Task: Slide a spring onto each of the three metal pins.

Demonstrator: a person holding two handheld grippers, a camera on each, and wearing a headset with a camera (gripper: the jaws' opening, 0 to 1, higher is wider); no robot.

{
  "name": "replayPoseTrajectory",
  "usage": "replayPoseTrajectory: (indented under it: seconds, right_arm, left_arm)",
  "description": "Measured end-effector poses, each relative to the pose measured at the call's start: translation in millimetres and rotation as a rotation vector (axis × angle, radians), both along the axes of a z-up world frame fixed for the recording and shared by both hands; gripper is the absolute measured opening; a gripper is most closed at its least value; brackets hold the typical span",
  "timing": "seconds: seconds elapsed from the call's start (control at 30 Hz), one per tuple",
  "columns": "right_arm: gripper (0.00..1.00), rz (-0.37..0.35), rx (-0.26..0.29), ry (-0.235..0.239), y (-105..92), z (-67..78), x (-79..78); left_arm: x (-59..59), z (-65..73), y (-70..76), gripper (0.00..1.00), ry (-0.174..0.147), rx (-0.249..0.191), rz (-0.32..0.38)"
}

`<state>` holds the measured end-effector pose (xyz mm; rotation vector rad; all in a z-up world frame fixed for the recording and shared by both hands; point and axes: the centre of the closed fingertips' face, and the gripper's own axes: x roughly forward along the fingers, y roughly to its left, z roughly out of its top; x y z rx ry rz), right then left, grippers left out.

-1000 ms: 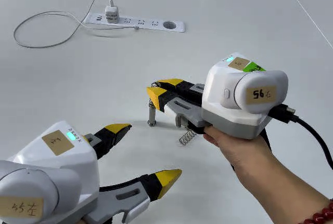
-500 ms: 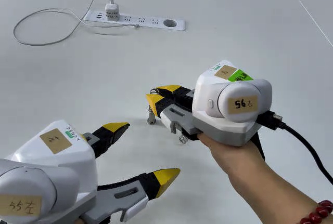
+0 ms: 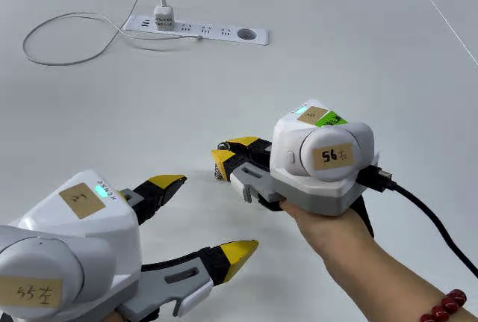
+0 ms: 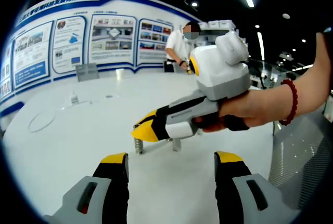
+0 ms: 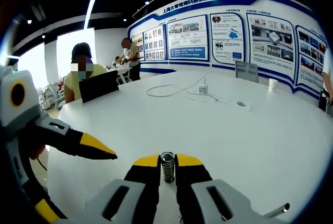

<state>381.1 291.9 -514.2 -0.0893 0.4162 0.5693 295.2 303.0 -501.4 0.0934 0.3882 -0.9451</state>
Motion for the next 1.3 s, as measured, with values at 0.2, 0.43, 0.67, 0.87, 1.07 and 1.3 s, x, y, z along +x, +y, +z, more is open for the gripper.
replayPoseTrajectory:
  seconds: [0.2,0.43,0.67,0.87,1.07,1.3]
  right_arm:
    - [0.12,-0.012,0.006,0.023,1.2,-5.9,0.4]
    - [0.15,-0.013,0.004,0.041,1.1,-10.0,-1.7]
    - [0.21,-0.015,0.041,0.030,3.2,3.9,-4.4]
    - [0.26,-0.024,0.059,0.039,0.1,12.2,-8.9]
    - [0.31,-0.036,0.067,0.039,-7.4,22.4,-12.4]
    - [0.37,-0.047,0.063,0.026,-19.9,35.4,-16.7]
  left_arm:
    - [0.9,-0.3,1.8,0.67,0.002,-0.001,0.007]
    - [1.0,0.1,2.3,0.67,0.001,0.003,0.007]
    - [1.7,1.8,4.2,0.67,-0.005,0.006,0.012]
    - [2.6,3.0,5.3,0.66,-0.006,0.005,0.018]
    - [3.4,4.7,4.8,0.66,-0.010,0.005,0.019]
    - [3.7,6.9,3.4,0.66,-0.018,0.011,0.014]
